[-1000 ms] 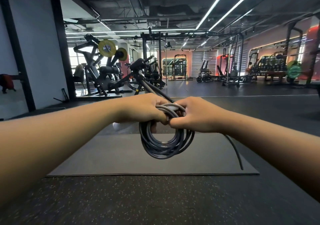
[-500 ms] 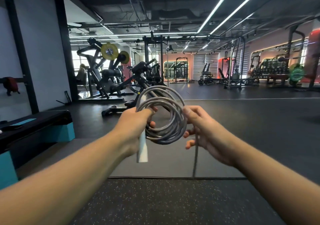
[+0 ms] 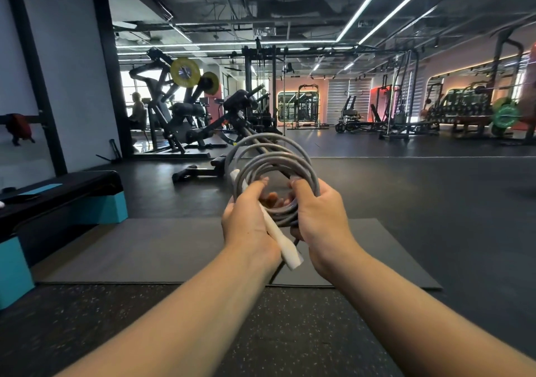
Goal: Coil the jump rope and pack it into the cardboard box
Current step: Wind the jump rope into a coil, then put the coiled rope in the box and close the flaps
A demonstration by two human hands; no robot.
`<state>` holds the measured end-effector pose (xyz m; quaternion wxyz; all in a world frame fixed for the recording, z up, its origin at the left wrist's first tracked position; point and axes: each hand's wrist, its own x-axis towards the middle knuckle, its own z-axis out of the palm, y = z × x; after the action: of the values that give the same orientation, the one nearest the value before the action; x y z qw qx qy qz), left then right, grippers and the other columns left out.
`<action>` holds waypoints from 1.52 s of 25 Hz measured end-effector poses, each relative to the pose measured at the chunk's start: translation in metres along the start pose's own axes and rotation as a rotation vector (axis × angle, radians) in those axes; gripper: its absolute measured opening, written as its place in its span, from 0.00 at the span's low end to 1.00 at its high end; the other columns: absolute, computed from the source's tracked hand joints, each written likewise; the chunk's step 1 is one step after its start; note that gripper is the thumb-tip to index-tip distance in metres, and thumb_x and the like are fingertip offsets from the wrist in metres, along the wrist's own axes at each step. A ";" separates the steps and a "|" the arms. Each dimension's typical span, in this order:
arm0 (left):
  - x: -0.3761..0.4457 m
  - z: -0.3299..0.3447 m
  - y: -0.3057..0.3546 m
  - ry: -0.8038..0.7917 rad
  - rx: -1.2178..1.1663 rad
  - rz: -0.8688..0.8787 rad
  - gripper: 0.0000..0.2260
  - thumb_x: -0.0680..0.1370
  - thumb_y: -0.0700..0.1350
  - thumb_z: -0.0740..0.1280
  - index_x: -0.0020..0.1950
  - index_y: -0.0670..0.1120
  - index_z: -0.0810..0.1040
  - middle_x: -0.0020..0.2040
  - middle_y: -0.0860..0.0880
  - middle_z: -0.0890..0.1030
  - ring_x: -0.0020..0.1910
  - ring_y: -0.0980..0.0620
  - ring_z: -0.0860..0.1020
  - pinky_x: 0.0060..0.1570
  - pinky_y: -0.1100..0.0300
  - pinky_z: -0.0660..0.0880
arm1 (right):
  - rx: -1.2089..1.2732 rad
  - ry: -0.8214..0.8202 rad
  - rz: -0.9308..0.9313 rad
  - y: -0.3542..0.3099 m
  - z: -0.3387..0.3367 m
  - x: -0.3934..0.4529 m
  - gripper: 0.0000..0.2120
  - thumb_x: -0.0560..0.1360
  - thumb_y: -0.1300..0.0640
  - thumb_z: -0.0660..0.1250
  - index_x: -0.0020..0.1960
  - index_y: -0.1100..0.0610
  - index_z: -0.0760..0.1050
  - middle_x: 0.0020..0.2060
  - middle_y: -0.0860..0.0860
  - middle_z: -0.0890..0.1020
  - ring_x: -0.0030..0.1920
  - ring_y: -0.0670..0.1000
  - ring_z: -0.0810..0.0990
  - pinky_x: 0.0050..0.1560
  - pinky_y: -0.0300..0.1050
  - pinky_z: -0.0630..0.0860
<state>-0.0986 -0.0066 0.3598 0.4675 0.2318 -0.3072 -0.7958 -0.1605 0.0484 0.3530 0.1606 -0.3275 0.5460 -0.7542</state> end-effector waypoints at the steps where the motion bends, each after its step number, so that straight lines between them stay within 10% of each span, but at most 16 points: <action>1: 0.002 -0.005 0.000 -0.048 0.052 0.018 0.07 0.75 0.43 0.74 0.50 0.46 0.79 0.36 0.47 0.80 0.30 0.49 0.82 0.33 0.54 0.81 | 0.043 0.006 0.034 0.004 0.002 0.000 0.11 0.81 0.54 0.63 0.40 0.54 0.75 0.33 0.54 0.76 0.34 0.54 0.72 0.30 0.44 0.67; 4: 0.004 -0.025 0.001 -0.049 0.414 0.244 0.09 0.76 0.50 0.74 0.44 0.45 0.79 0.35 0.49 0.82 0.38 0.48 0.83 0.48 0.47 0.83 | 0.140 -0.027 0.142 0.015 0.006 -0.001 0.11 0.84 0.53 0.60 0.44 0.55 0.72 0.33 0.52 0.75 0.28 0.50 0.71 0.24 0.41 0.63; 8: 0.011 -0.063 0.018 0.034 0.637 0.379 0.13 0.78 0.54 0.70 0.44 0.46 0.80 0.34 0.53 0.79 0.34 0.54 0.76 0.40 0.55 0.74 | 0.106 -0.175 0.178 0.038 0.023 0.001 0.11 0.85 0.53 0.59 0.45 0.55 0.72 0.34 0.51 0.75 0.31 0.49 0.71 0.28 0.45 0.64; 19: -0.026 -0.145 0.193 0.387 0.533 0.221 0.11 0.78 0.53 0.71 0.53 0.46 0.84 0.39 0.48 0.86 0.44 0.51 0.84 0.54 0.56 0.78 | 0.157 -0.465 0.530 -0.027 0.200 -0.034 0.11 0.83 0.63 0.59 0.61 0.61 0.78 0.33 0.51 0.75 0.35 0.47 0.74 0.47 0.47 0.70; 25: -0.120 -0.141 0.349 0.668 0.820 0.177 0.14 0.81 0.56 0.66 0.42 0.48 0.78 0.28 0.62 0.77 0.29 0.67 0.73 0.31 0.73 0.67 | 0.009 -0.843 0.784 -0.135 0.302 -0.071 0.06 0.82 0.61 0.64 0.56 0.58 0.79 0.36 0.51 0.82 0.39 0.50 0.79 0.46 0.50 0.74; 38: -0.214 -0.221 0.443 1.075 0.599 -0.029 0.08 0.78 0.53 0.70 0.55 0.53 0.81 0.51 0.48 0.85 0.53 0.46 0.83 0.60 0.43 0.79 | -0.209 -1.290 0.910 -0.158 0.427 -0.160 0.06 0.82 0.61 0.64 0.54 0.54 0.79 0.39 0.53 0.81 0.44 0.53 0.80 0.51 0.53 0.77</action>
<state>0.4101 -0.0428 0.5346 0.4609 0.7261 -0.2353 -0.4529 0.2608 -0.1070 0.5297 0.7057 -0.4577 0.4936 -0.2211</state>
